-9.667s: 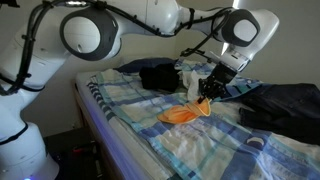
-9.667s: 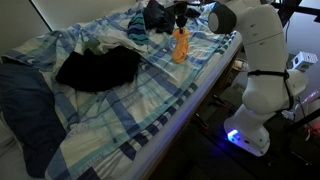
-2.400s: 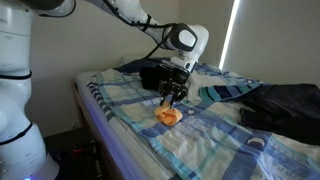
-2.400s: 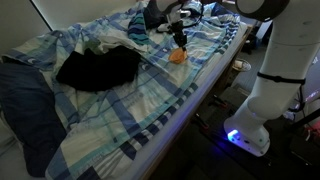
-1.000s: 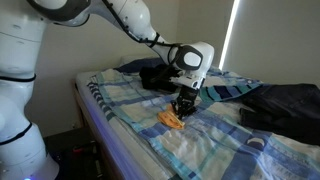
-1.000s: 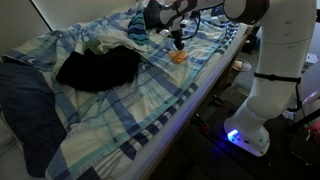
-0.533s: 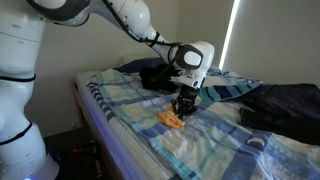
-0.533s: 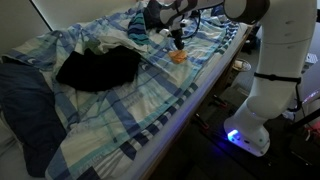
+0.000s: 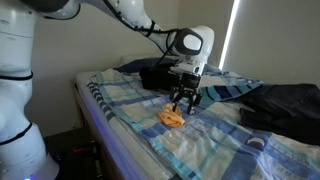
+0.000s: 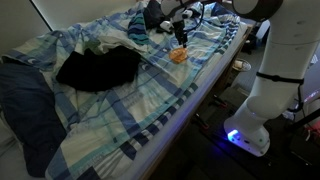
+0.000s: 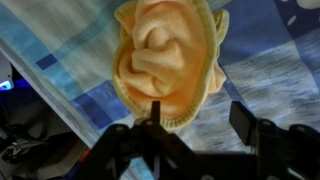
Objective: Fold the orange towel twice
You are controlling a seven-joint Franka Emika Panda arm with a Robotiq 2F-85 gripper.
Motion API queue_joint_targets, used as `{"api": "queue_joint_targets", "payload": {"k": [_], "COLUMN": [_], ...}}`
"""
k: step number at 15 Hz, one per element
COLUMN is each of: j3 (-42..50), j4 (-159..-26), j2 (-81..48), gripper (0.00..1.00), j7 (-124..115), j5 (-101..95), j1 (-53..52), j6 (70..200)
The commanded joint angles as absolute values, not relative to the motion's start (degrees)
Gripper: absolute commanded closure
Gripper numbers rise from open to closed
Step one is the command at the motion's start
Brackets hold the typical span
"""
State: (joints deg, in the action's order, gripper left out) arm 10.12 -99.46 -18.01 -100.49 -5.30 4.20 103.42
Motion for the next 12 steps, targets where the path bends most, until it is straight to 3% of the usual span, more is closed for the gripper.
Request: {"api": "queue_joint_targets", "payload": {"k": [1, 12], "j3": [10.1, 9.0], "j4": [-100.0, -99.7], "j2": [-13.8, -11.7], "gripper": [0.01, 0.00], "j7": [-100.2, -99.3], "j5": [-6.5, -5.5], "j1": [3.9, 4.2], "j6": [100.5, 99.5]}}
